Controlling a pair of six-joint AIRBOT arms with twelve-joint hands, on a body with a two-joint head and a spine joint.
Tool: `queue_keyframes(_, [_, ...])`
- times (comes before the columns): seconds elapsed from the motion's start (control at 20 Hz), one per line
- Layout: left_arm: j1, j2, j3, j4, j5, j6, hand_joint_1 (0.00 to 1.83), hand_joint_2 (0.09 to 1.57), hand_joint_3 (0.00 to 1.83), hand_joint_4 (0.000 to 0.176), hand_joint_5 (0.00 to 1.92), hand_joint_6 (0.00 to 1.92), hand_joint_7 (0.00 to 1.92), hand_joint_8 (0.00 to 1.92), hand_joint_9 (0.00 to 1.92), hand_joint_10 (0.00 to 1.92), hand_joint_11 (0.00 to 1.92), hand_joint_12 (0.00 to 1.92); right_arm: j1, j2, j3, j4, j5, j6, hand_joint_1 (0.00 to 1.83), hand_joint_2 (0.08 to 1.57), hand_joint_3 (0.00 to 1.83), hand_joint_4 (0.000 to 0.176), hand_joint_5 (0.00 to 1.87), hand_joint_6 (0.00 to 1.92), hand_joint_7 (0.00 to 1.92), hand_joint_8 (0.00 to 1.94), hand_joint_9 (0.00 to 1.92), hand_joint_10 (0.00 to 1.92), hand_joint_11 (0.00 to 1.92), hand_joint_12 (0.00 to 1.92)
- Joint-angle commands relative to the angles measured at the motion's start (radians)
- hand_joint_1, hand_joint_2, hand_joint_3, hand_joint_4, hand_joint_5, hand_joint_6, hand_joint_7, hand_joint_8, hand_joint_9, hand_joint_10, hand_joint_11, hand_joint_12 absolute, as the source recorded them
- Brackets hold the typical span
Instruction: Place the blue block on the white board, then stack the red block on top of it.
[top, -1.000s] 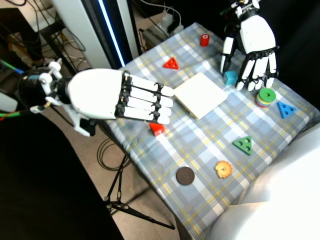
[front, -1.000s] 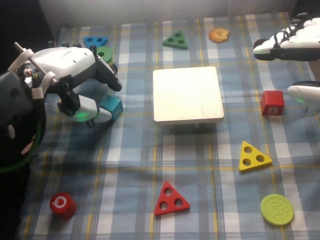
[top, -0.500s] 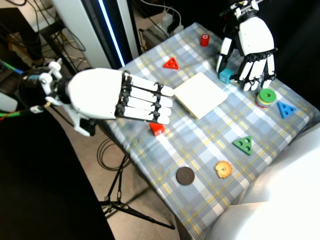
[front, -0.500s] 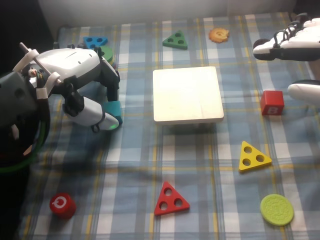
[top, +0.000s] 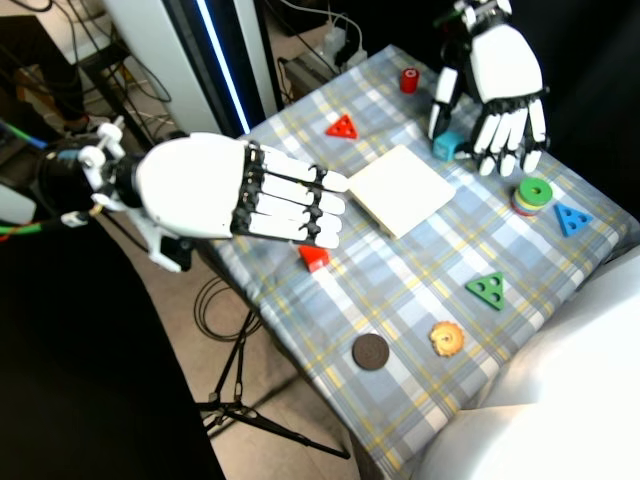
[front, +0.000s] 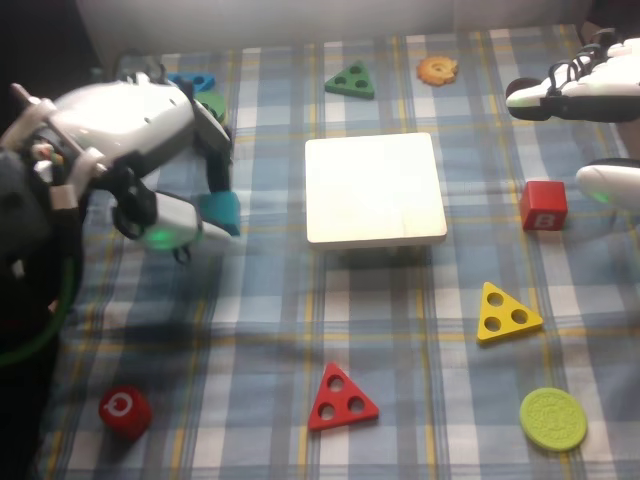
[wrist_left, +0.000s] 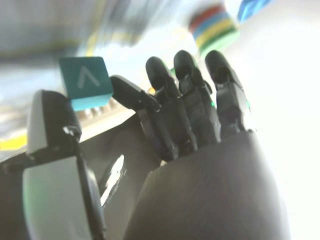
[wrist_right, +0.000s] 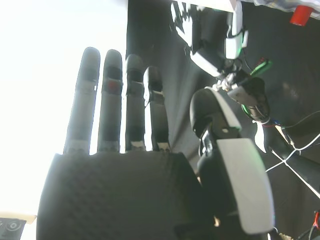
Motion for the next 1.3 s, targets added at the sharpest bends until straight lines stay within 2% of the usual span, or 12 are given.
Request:
queue_keyframes(0.0, [-0.008, 0.010, -0.005, 0.042, -0.131, -0.018, 1.09, 1.10, 0.00, 0.006, 1.02, 0.92, 0.74, 0.00, 0.48, 0.00, 0.08, 0.46, 0.008, -0.002, 0.001, 0.035, 0.115, 0.006, 0.27, 1.43, 0.00, 0.000, 0.42, 0.00, 0.58, 0.00, 0.54, 0.00, 0.41, 0.25])
queue_keyframes(0.3, [-0.048, 0.040, -0.062, 0.200, -0.198, -0.127, 1.13, 1.06, 0.00, 0.000, 1.12, 0.75, 0.74, 0.00, 0.47, 0.00, 0.10, 0.48, 0.008, -0.002, 0.000, 0.036, 0.115, 0.006, 0.26, 1.44, 0.00, 0.000, 0.41, 0.00, 0.57, 0.00, 0.54, 0.00, 0.40, 0.25])
queue_keyframes(0.35, [-0.057, 0.039, -0.062, 0.223, -0.205, -0.163, 1.12, 1.05, 0.00, 0.007, 1.12, 0.73, 0.73, 0.00, 0.46, 0.00, 0.03, 0.66, 0.008, -0.002, 0.000, 0.036, 0.115, 0.006, 0.24, 1.44, 0.00, 0.000, 0.41, 0.00, 0.56, 0.00, 0.53, 0.00, 0.39, 0.25])
queue_keyframes(0.4, [-0.066, 0.037, -0.060, 0.240, -0.213, -0.188, 1.11, 1.05, 0.00, 0.035, 1.12, 0.74, 0.74, 0.00, 0.46, 0.00, 0.01, 0.67, 0.009, -0.002, 0.000, 0.036, 0.115, 0.006, 0.24, 1.43, 0.00, 0.000, 0.42, 0.00, 0.56, 0.00, 0.53, 0.00, 0.39, 0.25])
queue_keyframes(0.45, [-0.074, 0.031, -0.059, 0.252, -0.217, -0.197, 1.11, 1.05, 0.00, 0.035, 1.12, 0.74, 0.74, 0.00, 0.46, 0.00, 0.01, 0.67, 0.009, -0.002, 0.001, 0.036, 0.115, 0.006, 0.24, 1.43, 0.00, 0.000, 0.42, 0.00, 0.56, 0.00, 0.53, 0.00, 0.39, 0.25])
queue_keyframes(0.55, [-0.112, -0.002, -0.048, 0.281, -0.215, -0.199, 1.08, 1.07, 0.00, 0.089, 1.08, 0.81, 0.73, 0.00, 0.47, 0.00, 0.02, 0.67, 0.009, -0.002, 0.001, 0.036, 0.116, 0.006, 0.25, 1.43, 0.00, 0.000, 0.43, 0.00, 0.56, 0.00, 0.53, 0.00, 0.40, 0.26])
queue_keyframes(0.65, [-0.134, -0.032, -0.032, 0.288, -0.208, -0.203, 1.07, 1.07, 0.00, 0.108, 1.07, 0.82, 0.74, 0.00, 0.47, 0.00, 0.01, 0.69, 0.011, -0.003, 0.001, 0.036, 0.116, 0.006, 0.25, 1.43, 0.00, 0.000, 0.42, 0.00, 0.57, 0.00, 0.53, 0.00, 0.40, 0.26])
queue_keyframes(0.7, [-0.144, -0.056, -0.016, 0.288, -0.199, -0.208, 1.07, 1.08, 0.00, 0.102, 1.07, 0.83, 0.73, 0.00, 0.45, 0.00, 0.00, 0.66, 0.012, -0.004, 0.002, 0.036, 0.116, 0.006, 0.25, 1.43, 0.00, 0.000, 0.43, 0.00, 0.57, 0.00, 0.52, 0.00, 0.39, 0.25])
queue_keyframes(0.8, [-0.153, -0.086, 0.007, 0.287, -0.177, -0.224, 1.08, 1.08, 0.00, 0.064, 1.07, 0.83, 0.74, 0.00, 0.45, 0.00, 0.01, 0.66, 0.012, -0.005, 0.003, 0.036, 0.116, 0.006, 0.25, 1.43, 0.00, 0.000, 0.42, 0.00, 0.57, 0.00, 0.53, 0.00, 0.40, 0.25])
queue_keyframes(1.0, [-0.166, -0.147, 0.049, 0.288, -0.130, -0.234, 1.06, 1.09, 0.00, 0.097, 1.03, 0.89, 0.73, 0.01, 0.45, 0.00, 0.00, 0.63, 0.012, -0.009, 0.006, 0.035, 0.116, 0.006, 0.24, 1.43, 0.00, 0.000, 0.43, 0.00, 0.57, 0.00, 0.52, 0.00, 0.40, 0.24])
queue_keyframes(1.15, [-0.169, -0.171, 0.069, 0.287, -0.098, -0.234, 1.07, 1.10, 0.00, 0.076, 1.03, 0.90, 0.73, 0.00, 0.46, 0.00, 0.02, 0.59, 0.013, -0.010, 0.008, 0.035, 0.116, 0.006, 0.26, 1.43, 0.00, 0.000, 0.41, 0.00, 0.57, 0.00, 0.53, 0.01, 0.39, 0.24])
queue_keyframes(1.25, [-0.169, -0.186, 0.083, 0.281, -0.075, -0.234, 1.07, 1.09, 0.00, 0.081, 1.05, 0.87, 0.73, 0.00, 0.47, 0.00, 0.03, 0.58, 0.013, -0.011, 0.009, 0.034, 0.116, 0.006, 0.26, 1.43, 0.00, 0.000, 0.40, 0.00, 0.57, 0.00, 0.54, 0.01, 0.39, 0.24])
